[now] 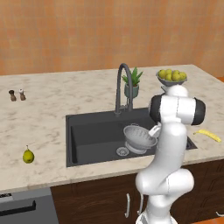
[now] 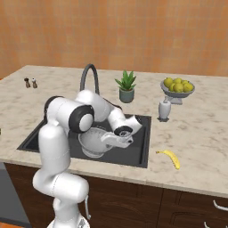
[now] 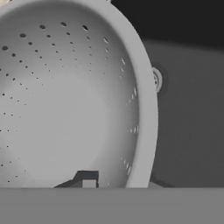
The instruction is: Put the colander in the sink, put the banana, pear in the colander, and turn on the sink faucet and pour water over the colander.
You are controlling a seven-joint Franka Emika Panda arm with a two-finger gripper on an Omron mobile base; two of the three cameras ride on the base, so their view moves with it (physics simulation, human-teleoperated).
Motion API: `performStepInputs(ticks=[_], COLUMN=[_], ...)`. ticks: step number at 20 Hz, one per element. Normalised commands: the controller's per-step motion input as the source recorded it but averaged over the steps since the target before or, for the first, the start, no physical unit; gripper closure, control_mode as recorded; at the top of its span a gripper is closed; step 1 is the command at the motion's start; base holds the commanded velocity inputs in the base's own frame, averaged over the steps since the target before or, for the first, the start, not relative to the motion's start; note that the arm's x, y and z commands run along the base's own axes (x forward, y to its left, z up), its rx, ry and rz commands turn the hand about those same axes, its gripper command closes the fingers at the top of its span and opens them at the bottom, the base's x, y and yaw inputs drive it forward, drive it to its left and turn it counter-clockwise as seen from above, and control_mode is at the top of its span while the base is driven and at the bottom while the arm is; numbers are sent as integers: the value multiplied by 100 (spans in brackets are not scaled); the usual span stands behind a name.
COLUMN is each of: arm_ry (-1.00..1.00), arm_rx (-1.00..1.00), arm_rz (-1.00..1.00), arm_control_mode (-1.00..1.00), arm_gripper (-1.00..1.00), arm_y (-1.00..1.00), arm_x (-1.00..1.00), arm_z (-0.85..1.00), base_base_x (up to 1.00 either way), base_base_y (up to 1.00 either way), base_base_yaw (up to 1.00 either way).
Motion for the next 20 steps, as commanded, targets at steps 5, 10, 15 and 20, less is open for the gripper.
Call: performStepInputs(ticks=[5,10,15,20], arm_ry=[-13,0,3,11], arm_rx=[-3,0,3,3], arm_rz=[0,0,0,0], arm_control_mode=[-100,-100,-100,-100], arm_gripper=[100,100,100,100], arm_y=[33,39,10,0], arm_x=[-54,21,41,33], arm_z=[-25,0,0,-11], base_base_x=[0,0,0,0], base_base_y=[0,0,0,0], base_base_yaw=[0,0,0,0])
